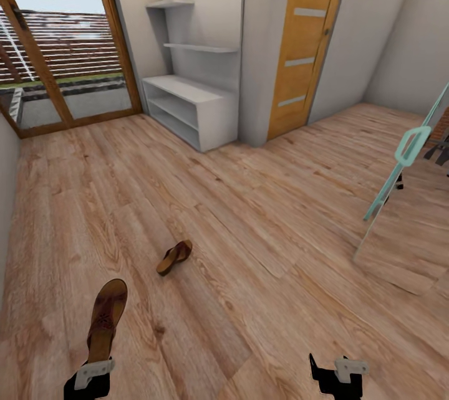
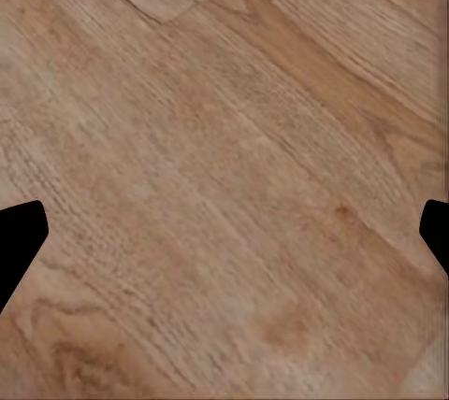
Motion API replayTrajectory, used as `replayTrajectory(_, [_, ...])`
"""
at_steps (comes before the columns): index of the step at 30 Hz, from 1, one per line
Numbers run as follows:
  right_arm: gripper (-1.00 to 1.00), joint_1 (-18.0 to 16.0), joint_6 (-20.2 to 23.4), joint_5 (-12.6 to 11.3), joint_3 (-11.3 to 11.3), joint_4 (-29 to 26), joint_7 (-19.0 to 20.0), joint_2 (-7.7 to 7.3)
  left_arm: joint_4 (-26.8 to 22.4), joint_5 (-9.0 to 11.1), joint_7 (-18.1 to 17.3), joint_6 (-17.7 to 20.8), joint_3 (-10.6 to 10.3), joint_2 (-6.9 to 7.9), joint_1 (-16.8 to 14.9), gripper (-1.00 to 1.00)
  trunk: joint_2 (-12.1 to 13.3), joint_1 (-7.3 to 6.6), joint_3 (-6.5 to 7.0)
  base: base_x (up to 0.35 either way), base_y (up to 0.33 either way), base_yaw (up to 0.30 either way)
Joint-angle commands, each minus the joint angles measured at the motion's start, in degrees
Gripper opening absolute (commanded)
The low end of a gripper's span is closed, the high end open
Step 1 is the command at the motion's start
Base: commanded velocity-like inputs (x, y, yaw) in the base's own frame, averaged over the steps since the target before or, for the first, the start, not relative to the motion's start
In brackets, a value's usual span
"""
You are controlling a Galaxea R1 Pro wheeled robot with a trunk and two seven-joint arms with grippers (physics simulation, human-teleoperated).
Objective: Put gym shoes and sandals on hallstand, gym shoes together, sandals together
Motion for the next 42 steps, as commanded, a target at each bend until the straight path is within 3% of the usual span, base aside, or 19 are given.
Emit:
replayTrajectory(1, [1.00, -0.03, -0.17, 0.07, -0.07, 0.07, -0.03, 0.01, 0.04, 0.46, -0.49, -0.13, 0.24, -0.01, -0.03, -1.00, -0.01, 0.01, -0.04, 0.176, -0.231, 0.000])
replayTrajectory(21, [1.00, -0.03, -0.17, 0.07, -0.07, 0.07, -0.03, 0.09, 0.04, 0.47, -0.36, -0.13, 0.24, 0.00, -0.03, -1.00, -0.01, 0.01, -0.04, 0.147, -0.245, 0.000])
replayTrajectory(42, [1.00, -0.03, -0.17, 0.07, -0.07, -0.01, -0.03, 0.10, 0.04, 0.55, -0.36, -0.24, 0.24, 0.08, -0.02, -1.00, -0.01, 0.01, -0.04, 0.050, -0.259, 0.058])
